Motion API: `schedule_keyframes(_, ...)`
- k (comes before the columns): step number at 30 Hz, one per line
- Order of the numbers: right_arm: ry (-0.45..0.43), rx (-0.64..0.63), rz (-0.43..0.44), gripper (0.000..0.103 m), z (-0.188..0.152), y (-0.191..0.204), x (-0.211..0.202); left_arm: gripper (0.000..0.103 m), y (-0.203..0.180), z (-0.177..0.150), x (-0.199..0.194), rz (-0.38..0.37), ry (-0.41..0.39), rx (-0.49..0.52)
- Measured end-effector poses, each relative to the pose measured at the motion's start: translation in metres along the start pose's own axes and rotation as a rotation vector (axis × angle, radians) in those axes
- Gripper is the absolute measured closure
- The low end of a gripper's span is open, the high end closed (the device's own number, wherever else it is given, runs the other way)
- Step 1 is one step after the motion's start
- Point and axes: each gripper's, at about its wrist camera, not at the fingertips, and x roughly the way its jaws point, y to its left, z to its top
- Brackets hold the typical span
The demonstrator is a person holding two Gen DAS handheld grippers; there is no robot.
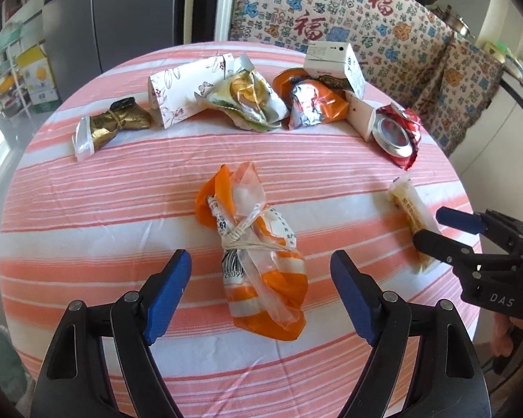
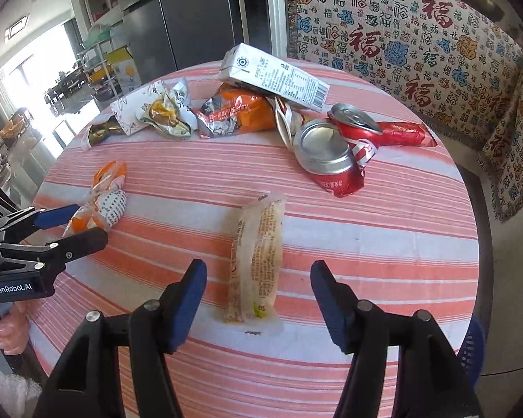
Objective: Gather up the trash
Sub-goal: 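Lift the orange snack bag with the left tool while the right tool lifts the bread bag, then carry both bags over the blue wastebasket and open both tools to drop them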
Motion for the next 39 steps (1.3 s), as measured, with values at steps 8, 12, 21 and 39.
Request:
schedule_keyframes(8,0.028,0.011,0.029,0.083,-0.001,-0.001,0.008,0.057,0.001,0.001,0.003,-0.008,0.009,0.022)
schedule_keyframes(12,-0.029,0.066,0.057,0.084,-0.007,-0.011,-0.012,0.058,0.001,-0.003,-0.004,-0.059,-0.006,0.024)
schedule_keyframes(21,-0.072,0.132,0.073,0.084,-0.02,-0.034,-0.03,0.058,-0.037,-0.01,-0.016,-0.12,-0.025,0.063)
schedule_keyframes(39,-0.119,0.256,-0.002,0.084,-0.059,-0.116,-0.078,0.058,-0.162,-0.01,-0.02,-0.276,-0.014,0.194)
